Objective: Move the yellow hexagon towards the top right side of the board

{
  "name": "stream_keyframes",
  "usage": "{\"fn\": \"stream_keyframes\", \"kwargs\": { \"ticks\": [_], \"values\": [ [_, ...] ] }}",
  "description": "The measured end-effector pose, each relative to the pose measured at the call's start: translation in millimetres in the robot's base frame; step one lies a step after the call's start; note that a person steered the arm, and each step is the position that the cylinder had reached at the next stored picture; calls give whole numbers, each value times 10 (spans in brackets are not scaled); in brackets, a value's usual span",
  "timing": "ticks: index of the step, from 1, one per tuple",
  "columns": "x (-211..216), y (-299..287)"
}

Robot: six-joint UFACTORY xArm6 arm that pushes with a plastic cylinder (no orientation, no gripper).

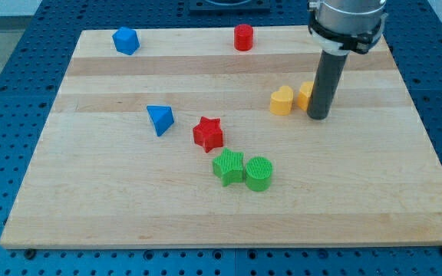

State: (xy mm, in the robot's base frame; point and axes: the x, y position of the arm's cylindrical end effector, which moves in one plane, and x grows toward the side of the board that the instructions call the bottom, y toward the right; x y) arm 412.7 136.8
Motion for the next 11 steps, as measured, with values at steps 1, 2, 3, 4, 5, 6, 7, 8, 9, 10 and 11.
{"fn": "stream_keyframes", "kwargs": {
  "ticks": [1, 2, 3, 4, 5, 6, 7, 8, 9, 10, 11],
  "values": [
    [-174, -28],
    [-197, -230],
    [-198, -503],
    [-199, -602],
    [-208, -431],
    [-343, -204],
    [-570, -159],
    [-760, -161],
    [-850, -149],
    [-847, -16],
    [-825, 126]
  ]
}}
